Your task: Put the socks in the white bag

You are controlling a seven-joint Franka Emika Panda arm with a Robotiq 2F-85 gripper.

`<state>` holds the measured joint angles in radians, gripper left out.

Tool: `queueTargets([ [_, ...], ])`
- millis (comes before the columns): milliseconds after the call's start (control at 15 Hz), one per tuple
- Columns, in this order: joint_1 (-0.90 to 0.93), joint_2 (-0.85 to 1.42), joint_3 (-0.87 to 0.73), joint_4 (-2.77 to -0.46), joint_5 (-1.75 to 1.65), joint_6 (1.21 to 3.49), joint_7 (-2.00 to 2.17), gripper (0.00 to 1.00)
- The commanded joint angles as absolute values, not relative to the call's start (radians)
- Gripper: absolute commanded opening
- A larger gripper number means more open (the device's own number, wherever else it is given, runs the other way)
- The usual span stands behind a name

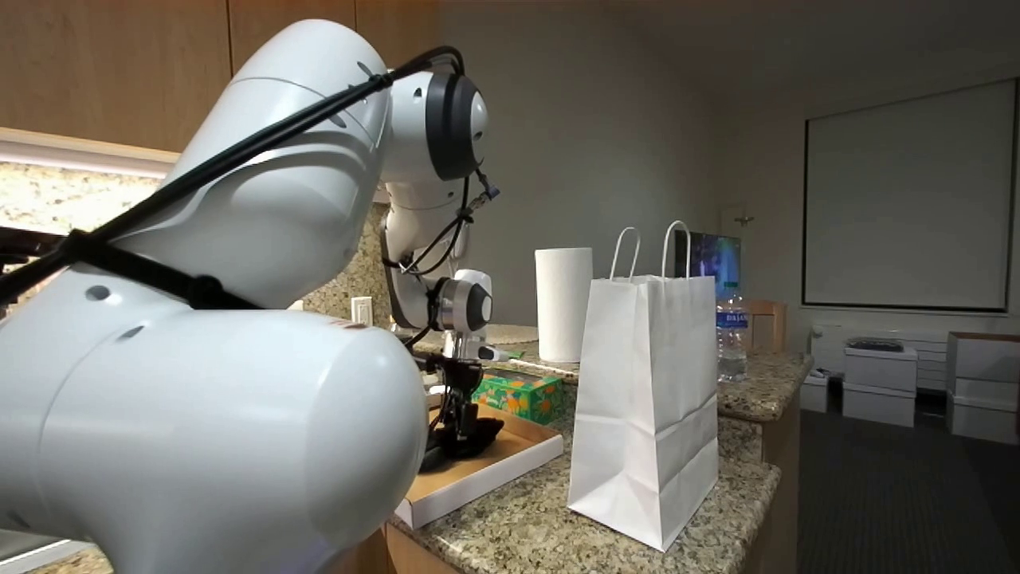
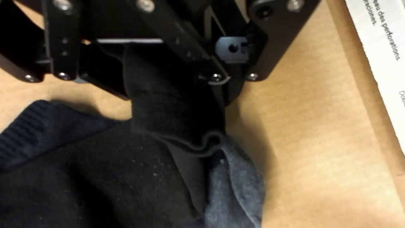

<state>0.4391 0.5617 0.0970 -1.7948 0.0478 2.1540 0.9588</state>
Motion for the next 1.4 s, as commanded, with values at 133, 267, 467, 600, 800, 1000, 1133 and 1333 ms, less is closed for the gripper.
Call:
queueTargets([
  [133, 0.474, 0.486, 0.093, -1.867, -0.019, 2.094, 1.104, 0.08],
  [267, 0.481, 0.453, 0.097, -1.871, -0.048, 2.055, 1.144, 0.06],
  [467, 0.482, 0.403, 0.11, -1.869, -0.082, 1.98, 1.188, 0.1],
  [600, 0.471, 0.364, 0.122, -1.87, -0.085, 1.94, 1.198, 0.1],
  [800, 0.452, 0.302, 0.137, -1.865, -0.075, 1.888, 1.184, 0.09],
  [1000, 0.416, 0.222, 0.159, -1.861, -0.057, 1.824, 1.112, 0.09],
  [1133, 0.389, 0.174, 0.173, -1.84, -0.046, 1.761, 1.04, 0.09],
  [1333, 0.343, 0.112, 0.183, -1.773, -0.036, 1.614, 0.853, 0.09],
])
